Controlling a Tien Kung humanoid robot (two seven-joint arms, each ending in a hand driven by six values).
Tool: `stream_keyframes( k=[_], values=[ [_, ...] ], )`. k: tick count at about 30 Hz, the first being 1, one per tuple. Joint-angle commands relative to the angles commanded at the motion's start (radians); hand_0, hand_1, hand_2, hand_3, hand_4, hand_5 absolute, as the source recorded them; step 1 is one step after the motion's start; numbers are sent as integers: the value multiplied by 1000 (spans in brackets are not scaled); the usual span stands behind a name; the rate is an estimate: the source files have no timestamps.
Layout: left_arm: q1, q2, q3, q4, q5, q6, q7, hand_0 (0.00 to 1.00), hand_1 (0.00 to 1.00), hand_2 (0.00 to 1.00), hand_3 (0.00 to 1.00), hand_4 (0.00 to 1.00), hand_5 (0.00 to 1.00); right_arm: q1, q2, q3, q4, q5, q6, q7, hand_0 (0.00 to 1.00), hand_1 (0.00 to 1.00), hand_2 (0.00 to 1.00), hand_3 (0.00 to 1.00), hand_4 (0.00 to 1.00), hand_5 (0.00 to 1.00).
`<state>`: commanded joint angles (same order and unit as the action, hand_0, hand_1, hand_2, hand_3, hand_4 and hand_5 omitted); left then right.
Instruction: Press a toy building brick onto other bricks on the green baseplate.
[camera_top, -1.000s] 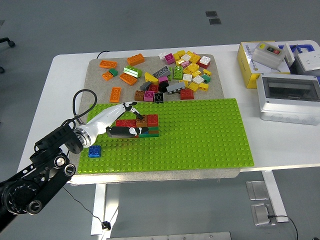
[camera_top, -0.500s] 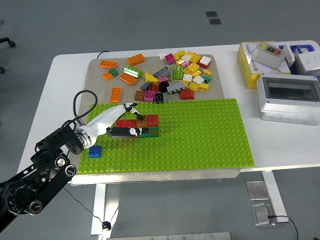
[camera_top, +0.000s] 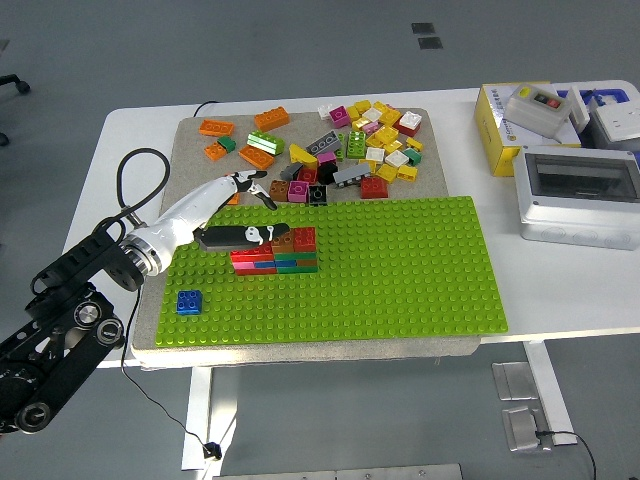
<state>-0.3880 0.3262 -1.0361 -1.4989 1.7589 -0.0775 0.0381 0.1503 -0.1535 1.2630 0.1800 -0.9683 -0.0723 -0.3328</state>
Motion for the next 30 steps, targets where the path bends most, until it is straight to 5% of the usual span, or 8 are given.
stream_keyframes(
  k=[2,7,8,9,14,21,30],
  values=[
    [23,21,-32,-32,-8,13,-21,998,957,943,683,796,544,-1,2,1,0,-1,-1,-2,701,633,395,737,617,998],
    [110,88,-99,-78,-41,70,-111,998,957,943,683,796,544,-2,5,-7,0,1,-2,-9,701,633,395,737,617,998],
    [129,98,-112,-77,-44,83,-128,998,925,939,752,709,418,-3,6,-7,0,0,-2,-11,701,634,395,737,617,998],
    [148,105,-127,-75,-45,95,-141,998,925,939,752,709,418,-3,7,-8,0,-1,-1,-12,701,634,395,737,617,998],
    [226,119,-165,-40,-39,144,-172,998,932,947,762,691,387,-6,10,-12,0,-1,3,-18,704,634,445,741,612,998],
    [269,124,-143,-8,21,189,-154,998,962,974,776,679,353,-8,10,-9,0,-9,11,-28,702,634,449,741,612,998],
    [279,120,-138,-5,89,156,-100,998,963,981,781,676,324,-10,8,-8,0,-8,13,-28,705,634,474,742,613,998]
  ],
)
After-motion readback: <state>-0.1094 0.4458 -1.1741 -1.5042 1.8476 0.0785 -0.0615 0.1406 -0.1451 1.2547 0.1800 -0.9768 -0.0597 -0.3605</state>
